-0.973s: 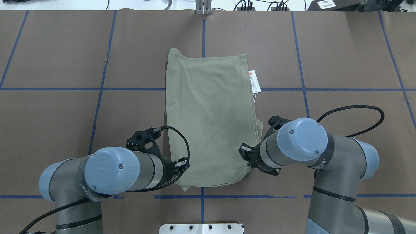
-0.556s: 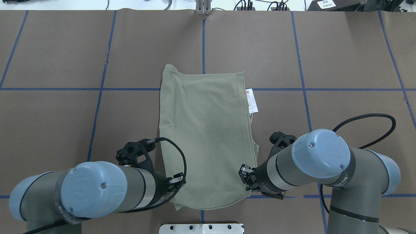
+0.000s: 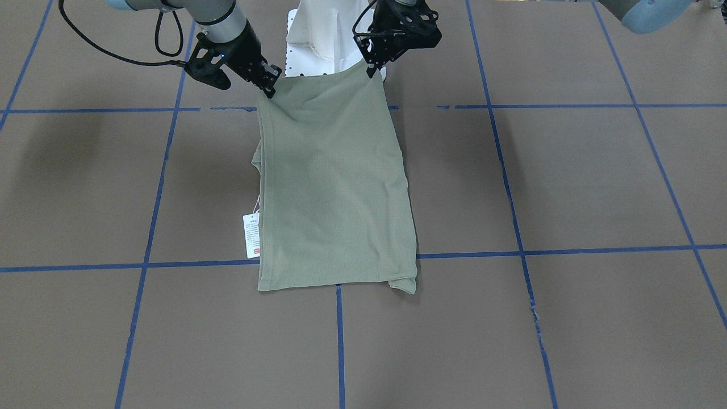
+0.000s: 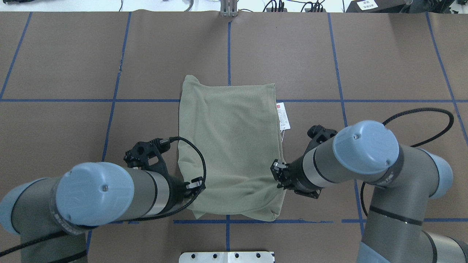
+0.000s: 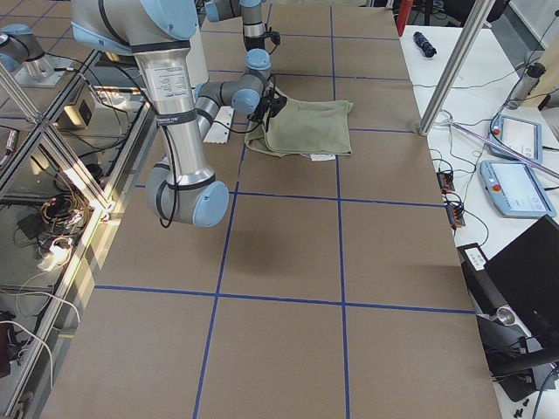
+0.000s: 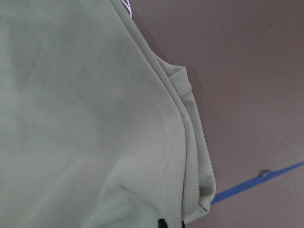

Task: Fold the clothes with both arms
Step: 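Lift the near end with both grippers and fold it toward the tag end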

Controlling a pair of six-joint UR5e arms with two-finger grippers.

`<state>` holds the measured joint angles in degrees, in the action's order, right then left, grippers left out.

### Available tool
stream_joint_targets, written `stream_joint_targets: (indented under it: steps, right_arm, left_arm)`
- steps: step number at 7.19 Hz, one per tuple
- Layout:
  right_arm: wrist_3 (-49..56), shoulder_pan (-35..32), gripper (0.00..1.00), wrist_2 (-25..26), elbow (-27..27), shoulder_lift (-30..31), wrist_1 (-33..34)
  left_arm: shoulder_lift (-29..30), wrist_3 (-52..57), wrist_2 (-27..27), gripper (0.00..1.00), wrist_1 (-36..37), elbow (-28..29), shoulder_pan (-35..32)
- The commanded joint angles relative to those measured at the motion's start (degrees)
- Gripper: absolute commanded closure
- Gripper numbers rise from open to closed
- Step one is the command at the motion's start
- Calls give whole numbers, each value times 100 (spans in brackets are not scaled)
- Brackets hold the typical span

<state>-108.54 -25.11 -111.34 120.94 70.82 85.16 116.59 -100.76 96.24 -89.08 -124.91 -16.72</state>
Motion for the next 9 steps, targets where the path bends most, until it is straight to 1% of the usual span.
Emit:
stream_joint_targets:
  steps: [1, 2, 3, 4, 5, 6, 7, 8, 9]
  right_arm:
    - [322, -825, 100, -19, -621, -610, 1]
    - [377, -1064, 100, -28, -894, -787, 1]
    - [482, -1275, 100, -28, -1297, -1059, 1]
    - [526, -1364, 100, -28, -1832, -1401, -17]
    - [518, -1487, 100, -28, -2420, -1648, -382]
    - [509, -1575, 100, -37, -2983, -1746, -882]
    - [526, -1646, 100, -54, -3485, -1965, -1078]
    - [518, -1716, 100, -63, -4099, -2297, -1237]
    - [544, -1830, 63, -63, -4610, -2396, -1621]
  left_arm:
    - [301, 362, 279, 100, -231, 507, -820]
    - [442, 408, 308, 100, -677, 1034, -1076]
    - [470, 417, 308, 100, -1308, 1604, -1331]
    - [635, 417, 308, 100, -1749, 2184, -1577]
    - [898, 417, 308, 100, -2023, 2834, -1762]
    - [1066, 443, 308, 100, -2243, 3302, -1912]
    - [1224, 635, 308, 100, -2420, 3681, -2061]
    - [1496, 654, 308, 100, -2474, 4058, -2272]
    - [1855, 872, 290, 1, -2491, 4689, -2448]
